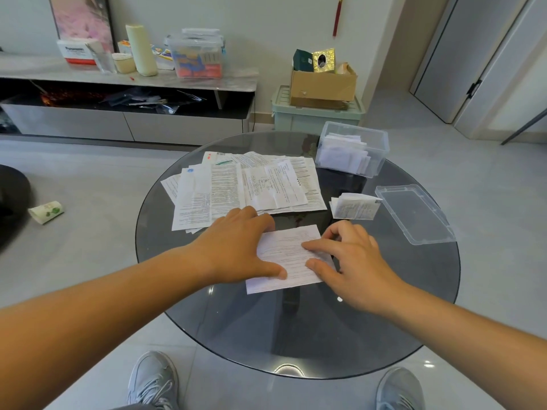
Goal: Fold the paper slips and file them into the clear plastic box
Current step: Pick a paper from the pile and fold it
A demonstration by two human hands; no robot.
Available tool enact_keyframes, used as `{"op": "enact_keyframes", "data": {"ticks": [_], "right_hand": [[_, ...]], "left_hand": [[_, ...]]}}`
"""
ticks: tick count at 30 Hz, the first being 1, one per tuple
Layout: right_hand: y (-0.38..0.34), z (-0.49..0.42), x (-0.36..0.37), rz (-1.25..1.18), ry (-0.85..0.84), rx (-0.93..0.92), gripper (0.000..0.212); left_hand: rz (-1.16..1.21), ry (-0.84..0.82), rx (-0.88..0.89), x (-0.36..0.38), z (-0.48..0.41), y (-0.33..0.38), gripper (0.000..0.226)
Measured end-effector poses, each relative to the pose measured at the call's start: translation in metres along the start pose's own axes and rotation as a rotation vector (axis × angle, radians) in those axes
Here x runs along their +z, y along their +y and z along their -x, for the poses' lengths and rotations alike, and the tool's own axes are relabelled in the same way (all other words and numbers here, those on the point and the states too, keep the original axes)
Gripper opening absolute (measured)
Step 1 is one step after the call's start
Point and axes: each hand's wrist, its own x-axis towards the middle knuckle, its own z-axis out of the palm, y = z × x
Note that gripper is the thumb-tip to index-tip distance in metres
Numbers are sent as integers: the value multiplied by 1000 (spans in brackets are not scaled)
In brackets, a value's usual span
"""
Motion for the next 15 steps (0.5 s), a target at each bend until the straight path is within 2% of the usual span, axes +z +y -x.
{"op": "enact_keyframes", "data": {"ticks": [4, 9, 13, 15], "right_hand": [[2, 1, -4, -63, 0, -36, 40], [1, 3, -4, -125, 21, -146, 27], [-3, 8, -3, -33, -47, -153, 54], [-4, 9, -4, -1, -73, -152, 59]], "left_hand": [[32, -57, -76, -6, -7, 9, 80], [9, -96, -129, -11, -12, 17, 76], [26, -111, -155, -13, -11, 22, 83], [63, -119, -170, -14, -10, 24, 86]]}}
